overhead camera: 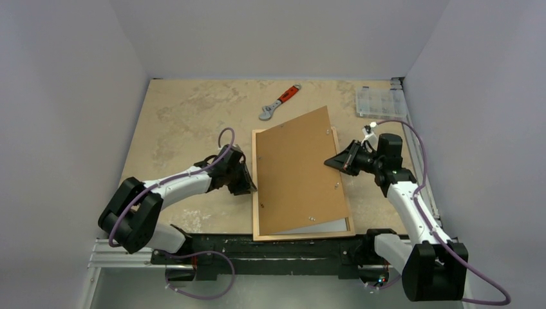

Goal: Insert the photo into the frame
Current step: Place the photo frame item in the photo frame.

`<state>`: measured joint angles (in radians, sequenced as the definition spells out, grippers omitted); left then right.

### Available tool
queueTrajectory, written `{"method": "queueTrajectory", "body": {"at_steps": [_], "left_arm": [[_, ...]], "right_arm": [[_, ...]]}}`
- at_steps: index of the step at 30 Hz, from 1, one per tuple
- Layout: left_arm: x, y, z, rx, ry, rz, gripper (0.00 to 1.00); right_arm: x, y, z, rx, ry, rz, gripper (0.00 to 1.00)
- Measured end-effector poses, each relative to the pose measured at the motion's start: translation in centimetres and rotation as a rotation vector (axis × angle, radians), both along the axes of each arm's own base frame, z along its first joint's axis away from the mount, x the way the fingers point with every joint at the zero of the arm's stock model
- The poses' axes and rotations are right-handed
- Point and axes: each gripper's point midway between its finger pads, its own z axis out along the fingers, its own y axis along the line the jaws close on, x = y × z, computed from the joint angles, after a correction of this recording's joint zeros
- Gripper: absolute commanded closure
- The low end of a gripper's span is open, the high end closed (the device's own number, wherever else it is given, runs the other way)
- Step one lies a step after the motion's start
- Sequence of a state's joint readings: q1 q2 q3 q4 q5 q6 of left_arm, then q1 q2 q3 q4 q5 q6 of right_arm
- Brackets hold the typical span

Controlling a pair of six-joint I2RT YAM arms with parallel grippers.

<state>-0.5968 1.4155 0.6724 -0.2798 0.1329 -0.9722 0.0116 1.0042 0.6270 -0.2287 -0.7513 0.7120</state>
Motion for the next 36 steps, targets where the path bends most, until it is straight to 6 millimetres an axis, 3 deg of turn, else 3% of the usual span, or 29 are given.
{"method": "queueTrajectory", "body": {"at_steps": [11,16,28,33,36], "left_arm": [[0.1,0.0,0.0,0.012,0.007,0.002,0.71],[0.1,0.2,0.0,0.020,0.008,0.001,0.69],[0.0,0.3,-0.1,0.029,0.010,-0.001,0.68],[0.0,0.2,-0.1,0.033,0.006,-0.006,0.68],[0.0,0.2,-0.1,0.037,0.006,-0.007,0.68]], "right_arm": [[-0.2,-0.4,-2.2,-0.015,0.028,-0.004,1.00],[-0.1,-0.8,-3.0,-0.047,0.023,-0.016,0.79],[-0.5,-2.3,-7.2,-0.191,0.074,-0.028,0.66],[-0.6,-2.5,-8.7,-0.213,0.114,-0.010,0.46],[-0.7,-2.6,-9.4,-0.227,0.130,0.001,0.41]]}}
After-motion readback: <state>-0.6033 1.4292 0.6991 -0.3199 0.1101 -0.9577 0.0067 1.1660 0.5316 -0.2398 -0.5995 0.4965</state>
